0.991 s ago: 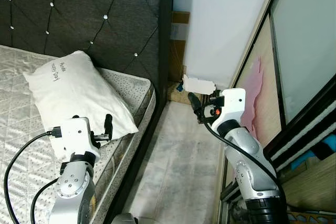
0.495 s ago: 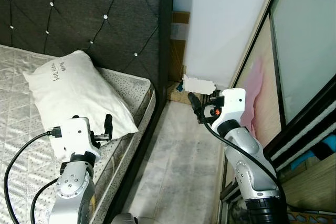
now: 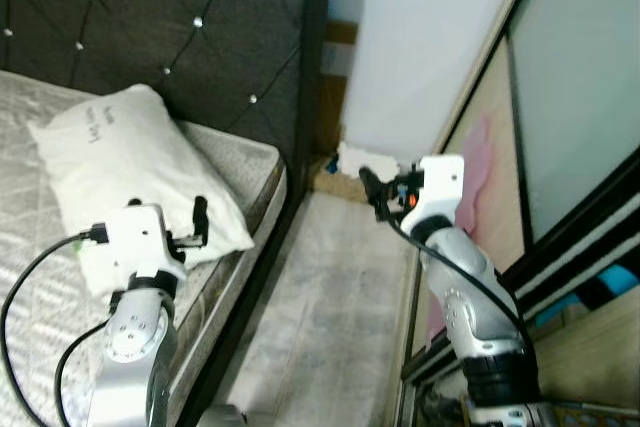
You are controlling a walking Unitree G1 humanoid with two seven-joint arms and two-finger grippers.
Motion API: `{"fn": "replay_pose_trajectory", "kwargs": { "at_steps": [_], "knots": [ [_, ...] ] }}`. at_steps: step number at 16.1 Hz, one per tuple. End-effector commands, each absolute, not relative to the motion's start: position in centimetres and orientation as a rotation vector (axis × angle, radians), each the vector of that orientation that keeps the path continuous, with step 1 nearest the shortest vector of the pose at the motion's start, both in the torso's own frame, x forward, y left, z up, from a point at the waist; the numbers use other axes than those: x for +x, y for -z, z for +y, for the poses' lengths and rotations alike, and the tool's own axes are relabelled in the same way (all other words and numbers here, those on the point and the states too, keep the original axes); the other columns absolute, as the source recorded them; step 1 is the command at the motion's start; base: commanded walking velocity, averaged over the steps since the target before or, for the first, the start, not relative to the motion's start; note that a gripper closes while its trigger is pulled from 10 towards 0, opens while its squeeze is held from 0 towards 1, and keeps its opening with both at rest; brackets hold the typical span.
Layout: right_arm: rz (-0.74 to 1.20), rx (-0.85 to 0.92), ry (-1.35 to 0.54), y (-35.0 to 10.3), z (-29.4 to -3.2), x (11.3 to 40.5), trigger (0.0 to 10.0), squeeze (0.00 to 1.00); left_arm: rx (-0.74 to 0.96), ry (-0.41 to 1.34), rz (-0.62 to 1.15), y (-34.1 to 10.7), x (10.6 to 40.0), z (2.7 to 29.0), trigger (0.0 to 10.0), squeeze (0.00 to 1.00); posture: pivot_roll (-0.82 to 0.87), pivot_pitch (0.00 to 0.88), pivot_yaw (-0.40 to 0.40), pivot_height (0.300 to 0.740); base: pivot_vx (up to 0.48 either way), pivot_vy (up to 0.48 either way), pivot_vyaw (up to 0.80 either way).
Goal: Clean up the room
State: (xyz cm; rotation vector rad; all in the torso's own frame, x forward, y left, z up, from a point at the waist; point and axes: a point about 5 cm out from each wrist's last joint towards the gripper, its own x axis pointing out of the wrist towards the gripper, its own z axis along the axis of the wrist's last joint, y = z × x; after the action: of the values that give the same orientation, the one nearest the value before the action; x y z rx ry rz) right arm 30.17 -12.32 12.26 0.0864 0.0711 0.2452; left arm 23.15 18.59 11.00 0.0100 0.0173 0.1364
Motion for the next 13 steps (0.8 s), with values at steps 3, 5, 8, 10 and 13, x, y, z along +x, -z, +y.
{"fn": "replay_pose_trajectory", "kwargs": {
  "at_steps": [3,5,8,10,13],
  "knots": [
    [0.127,0.1,-0.182,-10.9,-13.1,30.0,10.0,0.0,-0.001,-0.152,0.009,-11.1,22.6,18.8,10.0,0.0,0.0,0.0,-0.079,0.74,0.0,0.0,0.0],
    [0.122,0.097,-0.183,-10.8,-13.1,30.1,10.0,0.0,-0.004,-0.156,0.013,-10.9,22.4,18.8,10.0,0.0,0.0,0.0,-0.075,0.74,0.0,0.0,0.0],
    [0.068,0.015,-0.184,-11.1,-12.9,30.1,10.0,0.0,0.002,-0.078,-0.045,-10.8,22.1,18.5,10.0,0.0,0.0,0.0,-0.068,0.74,0.0,0.0,0.0],
    [0.027,0.099,-0.233,-11.8,-12.2,30.0,10.0,0.0,0.012,-0.072,-0.044,-10.7,22.0,18.5,10.0,0.0,0.0,0.0,-0.067,0.74,0.0,0.0,0.0],
    [-0.053,0.004,-0.227,-12.6,-11.9,29.9,10.0,0.0,0.034,-0.109,-0.035,-10.3,22.4,18.7,10.0,0.0,-0.01,0.0,-0.067,0.74,0.0,0.0,0.0]
  ]
}}
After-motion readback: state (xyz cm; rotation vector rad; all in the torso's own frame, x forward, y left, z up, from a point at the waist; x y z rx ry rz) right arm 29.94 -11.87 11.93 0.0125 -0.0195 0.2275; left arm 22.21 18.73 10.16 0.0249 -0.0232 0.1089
